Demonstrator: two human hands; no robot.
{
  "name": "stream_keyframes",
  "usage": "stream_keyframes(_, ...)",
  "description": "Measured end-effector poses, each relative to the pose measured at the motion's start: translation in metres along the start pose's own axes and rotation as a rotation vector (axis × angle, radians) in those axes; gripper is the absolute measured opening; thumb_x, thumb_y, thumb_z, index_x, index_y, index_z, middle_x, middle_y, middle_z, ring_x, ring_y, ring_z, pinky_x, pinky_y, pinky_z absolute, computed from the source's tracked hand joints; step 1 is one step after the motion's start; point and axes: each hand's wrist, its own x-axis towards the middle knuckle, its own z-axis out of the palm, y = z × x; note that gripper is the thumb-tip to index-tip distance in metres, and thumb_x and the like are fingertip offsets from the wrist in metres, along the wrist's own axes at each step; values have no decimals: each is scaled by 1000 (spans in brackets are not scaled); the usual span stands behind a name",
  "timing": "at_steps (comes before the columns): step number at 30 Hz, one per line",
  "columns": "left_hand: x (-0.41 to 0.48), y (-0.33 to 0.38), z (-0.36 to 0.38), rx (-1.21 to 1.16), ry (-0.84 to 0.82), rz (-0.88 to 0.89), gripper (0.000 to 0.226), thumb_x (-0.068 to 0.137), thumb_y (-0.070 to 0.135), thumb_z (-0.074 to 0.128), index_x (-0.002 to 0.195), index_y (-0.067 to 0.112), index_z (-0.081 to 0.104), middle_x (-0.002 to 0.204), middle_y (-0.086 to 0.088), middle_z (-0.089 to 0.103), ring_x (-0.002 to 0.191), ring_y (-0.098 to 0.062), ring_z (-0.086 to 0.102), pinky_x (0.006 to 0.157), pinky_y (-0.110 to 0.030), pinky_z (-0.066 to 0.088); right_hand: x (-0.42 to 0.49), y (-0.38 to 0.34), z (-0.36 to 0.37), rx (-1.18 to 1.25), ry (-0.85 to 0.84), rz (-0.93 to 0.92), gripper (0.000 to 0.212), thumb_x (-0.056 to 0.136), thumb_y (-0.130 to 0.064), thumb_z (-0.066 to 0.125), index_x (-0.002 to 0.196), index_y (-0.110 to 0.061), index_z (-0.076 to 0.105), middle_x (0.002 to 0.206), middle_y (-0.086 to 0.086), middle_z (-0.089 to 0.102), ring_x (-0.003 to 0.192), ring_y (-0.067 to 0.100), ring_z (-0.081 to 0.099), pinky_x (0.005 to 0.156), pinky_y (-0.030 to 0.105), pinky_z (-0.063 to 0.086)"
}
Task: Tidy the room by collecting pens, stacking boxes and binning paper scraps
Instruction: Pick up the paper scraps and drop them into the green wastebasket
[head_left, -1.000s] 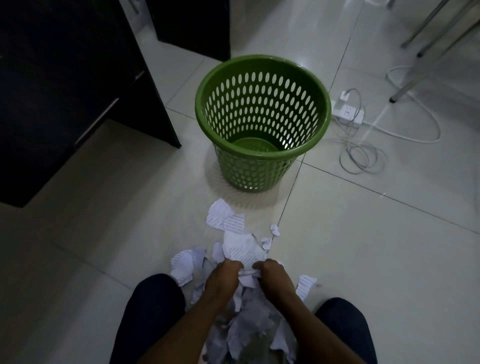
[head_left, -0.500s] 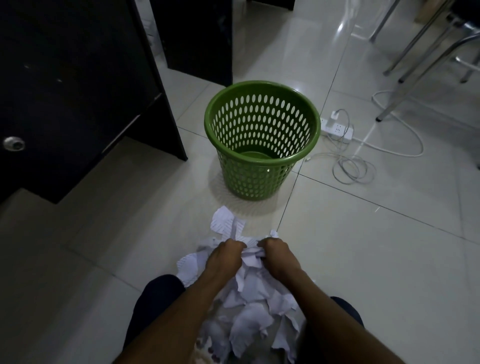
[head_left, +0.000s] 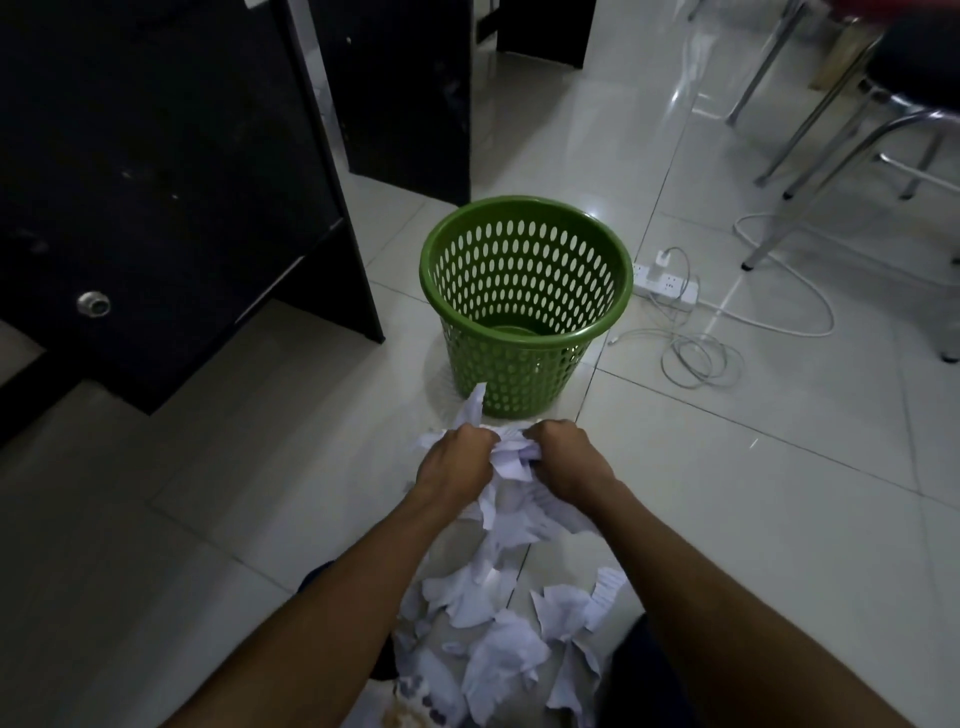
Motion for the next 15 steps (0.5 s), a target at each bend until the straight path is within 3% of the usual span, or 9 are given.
stream_keyframes(5,14,10,-47,11,23,104,33,87,4,48,116,5,64,115,-19,65,107,-30,62,90,-38,50,14,-11,-43,77,137,-9,17,75,-3,61,72,-14,73,99,8,73,89,28,65,71,24,43)
stream_keyframes(10,19,24,-87,16,175,131,25,80,1,50,98,4,67,103,-18,67,98,-34,64,81,-40,53,25,-22,-74,184,257,38,8,82,-3,64,88,-4,69,90,12,70,74,20,58,68,26,45)
stream_keyframes(15,23,37,-118,75,252,139,17,79,-2,49,90,-1,62,91,-21,65,88,-36,64,68,-37,48,35,-27,-103,159,280,11,11,84,0,60,79,-7,67,76,10,67,68,21,59,62,25,42)
